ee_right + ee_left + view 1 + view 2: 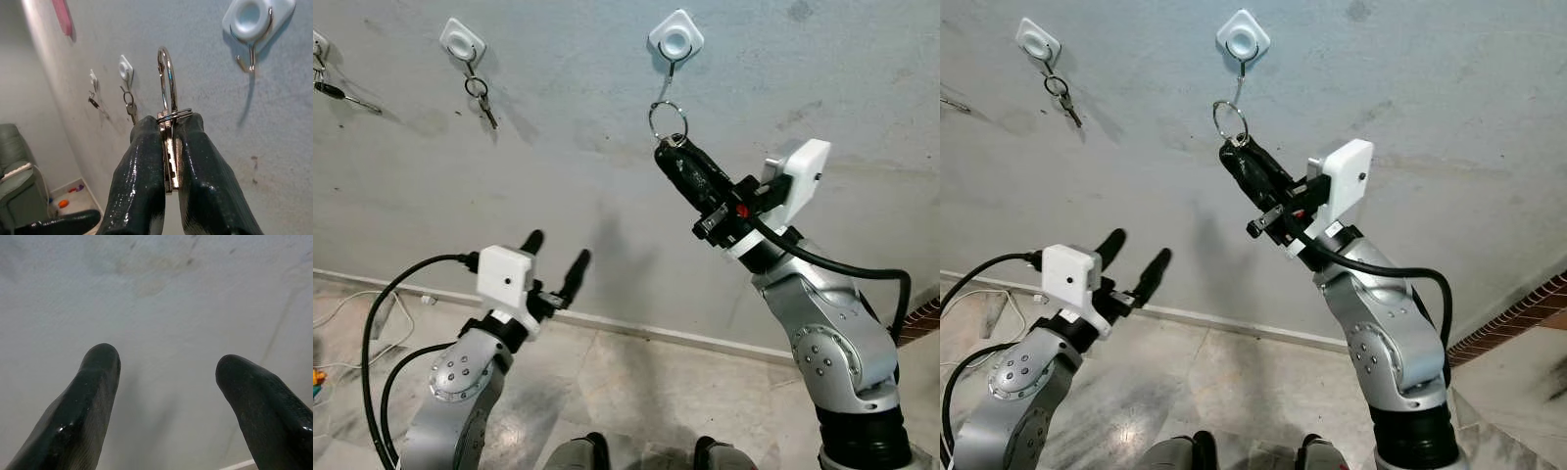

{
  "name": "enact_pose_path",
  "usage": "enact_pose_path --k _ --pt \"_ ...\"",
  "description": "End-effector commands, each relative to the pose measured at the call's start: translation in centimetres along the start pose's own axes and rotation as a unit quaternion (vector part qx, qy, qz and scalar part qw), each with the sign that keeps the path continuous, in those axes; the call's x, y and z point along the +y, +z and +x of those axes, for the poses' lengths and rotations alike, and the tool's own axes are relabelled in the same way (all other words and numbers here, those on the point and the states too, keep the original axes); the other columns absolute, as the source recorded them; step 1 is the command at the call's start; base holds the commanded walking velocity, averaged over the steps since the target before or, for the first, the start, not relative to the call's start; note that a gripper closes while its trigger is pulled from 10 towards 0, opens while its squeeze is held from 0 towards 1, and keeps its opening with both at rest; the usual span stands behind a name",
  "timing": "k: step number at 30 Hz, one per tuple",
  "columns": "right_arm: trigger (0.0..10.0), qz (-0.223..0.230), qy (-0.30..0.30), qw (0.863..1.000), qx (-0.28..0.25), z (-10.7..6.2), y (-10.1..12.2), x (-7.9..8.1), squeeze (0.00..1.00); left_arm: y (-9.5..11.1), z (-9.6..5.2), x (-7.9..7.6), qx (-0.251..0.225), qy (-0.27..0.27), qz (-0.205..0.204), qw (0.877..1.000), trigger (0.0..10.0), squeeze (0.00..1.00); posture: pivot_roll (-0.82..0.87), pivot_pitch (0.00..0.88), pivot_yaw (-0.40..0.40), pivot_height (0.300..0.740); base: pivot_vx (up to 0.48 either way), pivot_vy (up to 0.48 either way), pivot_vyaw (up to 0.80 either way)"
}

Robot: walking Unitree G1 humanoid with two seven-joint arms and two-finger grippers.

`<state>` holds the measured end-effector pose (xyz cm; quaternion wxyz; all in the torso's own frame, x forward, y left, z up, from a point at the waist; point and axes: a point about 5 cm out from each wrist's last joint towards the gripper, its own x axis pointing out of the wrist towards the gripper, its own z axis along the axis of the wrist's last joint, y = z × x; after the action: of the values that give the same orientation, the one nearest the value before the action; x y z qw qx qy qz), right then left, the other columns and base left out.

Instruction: Hang keys on a hook

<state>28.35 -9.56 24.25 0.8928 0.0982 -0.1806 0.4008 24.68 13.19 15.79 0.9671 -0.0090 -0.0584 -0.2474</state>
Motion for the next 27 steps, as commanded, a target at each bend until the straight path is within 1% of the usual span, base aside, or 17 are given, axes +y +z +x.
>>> enact_pose_path --k 1,3,5,7,12,14,15,20,27 --pt "10.0 0.002 0.026 1.000 -0.006 0.5 0.1 0.7 0.00 0.2 -0.3 0.1 0.005 -0.009 -0.004 1.000 10.0 0.00 0.14 0.204 0.103 0.740 0.000 0.000 0.00" --pt "10.0 0.005 0.035 0.999 -0.002 0.8 -0.2 0.7 0.00 0.5 -0.3 0.0 0.006 -0.030 -0.011 0.999 10.0 0.00 0.14 0.207 0.098 0.740 0.000 0.000 0.00" --pt "10.0 0.011 0.042 0.999 -0.002 1.3 -0.4 0.8 0.00 0.9 -0.2 0.1 0.005 -0.039 -0.011 0.999 10.0 0.00 0.14 0.207 0.098 0.740 0.000 0.000 0.00" --pt "10.0 0.012 0.046 0.999 -0.003 1.5 -0.5 0.7 0.00 1.1 -0.1 0.2 0.005 -0.038 -0.012 0.999 10.0 0.00 0.14 0.206 0.098 0.740 0.000 0.000 0.00" --pt "10.0 0.014 0.069 0.997 -0.022 3.6 -0.2 0.7 0.00 1.7 0.0 -0.1 0.003 -0.049 -0.012 0.999 10.0 0.00 0.15 0.210 0.100 0.740 0.000 0.000 0.00" --pt "10.0 0.014 0.073 0.997 -0.027 4.1 -0.1 0.6 0.00 1.8 -0.1 -0.1 0.003 -0.049 -0.012 0.999 10.0 0.00 0.16 0.212 0.100 0.740 0.000 0.000 0.00" --pt "10.0 0.014 0.073 0.997 -0.027 4.1 -0.1 0.6 0.00 1.8 -0.1 -0.1 0.003 -0.049 -0.012 0.999 10.0 0.00 0.16 0.212 0.100 0.740 0.000 0.000 0.00" --pt "10.0 0.007 0.072 0.997 -0.037 5.3 0.1 -0.1 0.00 2.6 -0.1 -0.2 0.001 -0.057 -0.013 0.998 10.0 0.00 0.17 0.218 0.099 0.740 0.000 0.000 0.00" --pt "10.0 0.033 0.049 0.997 -0.048 5.6 -0.2 -1.0 0.00 4.3 0.6 -0.4 -0.025 -0.058 -0.010 0.998 10.0 0.00 0.17 0.229 0.099 0.740 0.000 0.000 0.00"
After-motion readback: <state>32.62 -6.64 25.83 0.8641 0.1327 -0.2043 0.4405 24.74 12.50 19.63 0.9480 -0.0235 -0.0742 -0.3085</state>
